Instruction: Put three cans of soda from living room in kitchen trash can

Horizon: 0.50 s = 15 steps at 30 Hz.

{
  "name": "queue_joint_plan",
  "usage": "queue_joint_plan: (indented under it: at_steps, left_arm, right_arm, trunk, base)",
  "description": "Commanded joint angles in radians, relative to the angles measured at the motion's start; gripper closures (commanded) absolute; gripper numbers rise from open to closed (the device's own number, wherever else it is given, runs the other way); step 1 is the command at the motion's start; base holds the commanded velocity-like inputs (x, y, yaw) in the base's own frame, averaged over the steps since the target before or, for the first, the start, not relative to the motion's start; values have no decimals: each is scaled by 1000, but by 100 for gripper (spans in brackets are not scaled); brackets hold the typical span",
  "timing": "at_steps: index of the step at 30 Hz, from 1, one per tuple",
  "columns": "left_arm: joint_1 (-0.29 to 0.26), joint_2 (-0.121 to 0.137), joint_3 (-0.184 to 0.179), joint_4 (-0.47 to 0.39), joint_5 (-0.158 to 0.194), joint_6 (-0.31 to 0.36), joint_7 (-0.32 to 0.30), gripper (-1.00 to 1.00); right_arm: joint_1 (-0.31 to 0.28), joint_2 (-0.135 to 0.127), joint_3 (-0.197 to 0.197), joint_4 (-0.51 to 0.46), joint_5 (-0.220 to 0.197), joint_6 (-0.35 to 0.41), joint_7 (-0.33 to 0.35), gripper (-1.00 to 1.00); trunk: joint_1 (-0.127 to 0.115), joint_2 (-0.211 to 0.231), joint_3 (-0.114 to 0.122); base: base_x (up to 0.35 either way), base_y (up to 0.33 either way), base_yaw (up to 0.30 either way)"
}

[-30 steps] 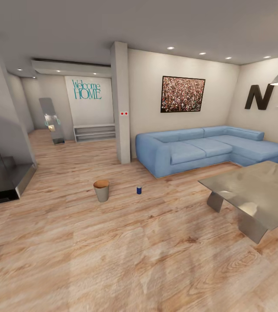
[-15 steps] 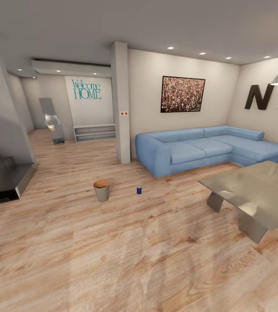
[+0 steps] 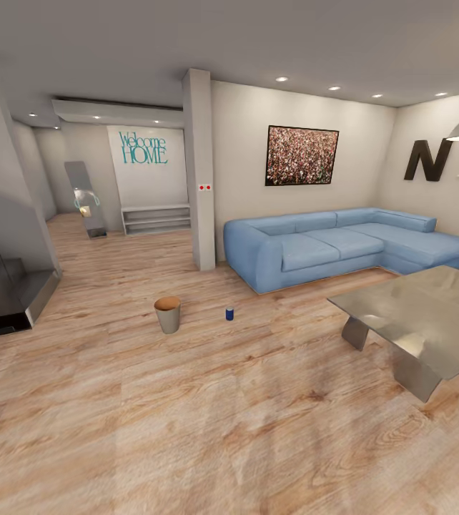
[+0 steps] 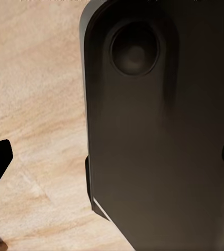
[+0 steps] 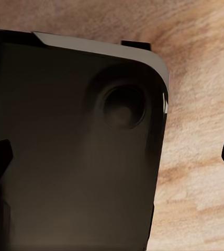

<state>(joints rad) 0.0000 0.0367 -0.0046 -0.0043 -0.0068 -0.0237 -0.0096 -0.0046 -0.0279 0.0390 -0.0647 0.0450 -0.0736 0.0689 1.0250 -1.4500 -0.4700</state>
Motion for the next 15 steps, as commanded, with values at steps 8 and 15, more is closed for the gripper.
queue_joint_plan:
  at_steps: [8,15]
  left_arm:
    - [0,-3,-1,0,0,-4,0,-100]
    - [0,-5,-1,-1,-1,-5,2,-100]
  right_arm:
    - [0,0,0,-1,0,0,30,-100]
    - [0,-2,1,-6,0,-1,39,-100]
  trunk:
    - [0,0,0]
    - [0,0,0]
  base:
    - [0,0,0]
    - [0,0,0]
